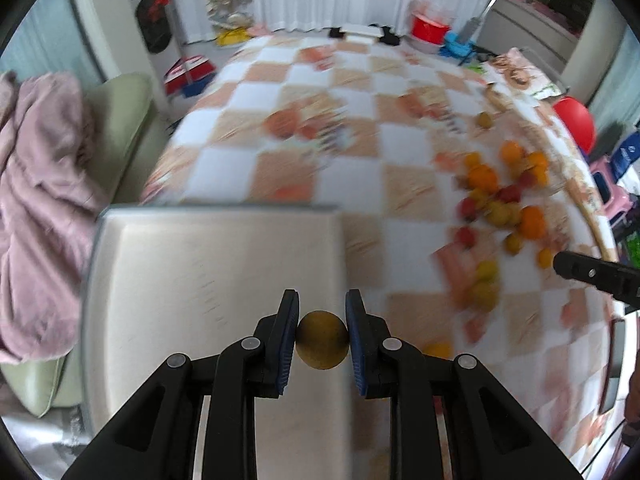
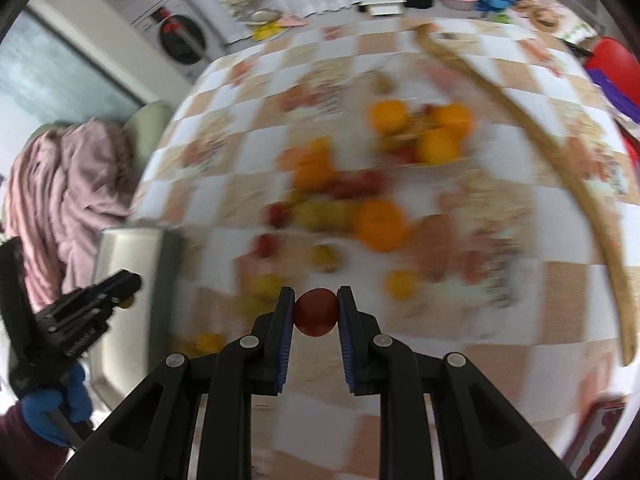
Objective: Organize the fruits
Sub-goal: 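Carry both fruits over the white tray and open both tools to drop them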
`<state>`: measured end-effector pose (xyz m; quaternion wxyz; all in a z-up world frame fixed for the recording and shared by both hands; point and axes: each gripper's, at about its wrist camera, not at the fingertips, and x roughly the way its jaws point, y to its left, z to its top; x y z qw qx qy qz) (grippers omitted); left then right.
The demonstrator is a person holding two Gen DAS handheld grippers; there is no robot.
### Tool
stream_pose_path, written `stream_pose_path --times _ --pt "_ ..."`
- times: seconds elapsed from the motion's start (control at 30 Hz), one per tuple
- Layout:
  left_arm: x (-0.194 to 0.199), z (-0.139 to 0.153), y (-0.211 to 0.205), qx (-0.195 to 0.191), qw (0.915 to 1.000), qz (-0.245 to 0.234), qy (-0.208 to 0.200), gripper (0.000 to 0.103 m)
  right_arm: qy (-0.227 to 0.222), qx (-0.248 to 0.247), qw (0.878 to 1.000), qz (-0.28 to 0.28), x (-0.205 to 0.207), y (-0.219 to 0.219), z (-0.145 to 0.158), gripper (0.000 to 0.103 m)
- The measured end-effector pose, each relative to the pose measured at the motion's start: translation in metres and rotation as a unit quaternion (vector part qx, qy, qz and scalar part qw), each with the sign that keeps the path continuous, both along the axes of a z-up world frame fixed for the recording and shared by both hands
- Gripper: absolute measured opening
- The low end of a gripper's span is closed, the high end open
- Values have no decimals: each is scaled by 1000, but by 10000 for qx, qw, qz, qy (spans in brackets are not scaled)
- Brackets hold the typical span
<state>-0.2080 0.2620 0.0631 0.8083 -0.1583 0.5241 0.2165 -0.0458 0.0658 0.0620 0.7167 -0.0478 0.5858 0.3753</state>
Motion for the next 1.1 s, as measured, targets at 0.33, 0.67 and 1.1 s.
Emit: stream_pose_path --times 0.33,0.67,1.1 --pt "-73 -19 49 154 9985 482 227 25 217 162 9955 913 -83 127 -7 24" --pt "-92 -36 58 198 9985 417 308 26 109 -265 9921 1220 -106 185 -32 25" --pt "-99 -40 53 425 9984 223 295 82 212 -355 9909 1284 -112 199 -41 63"
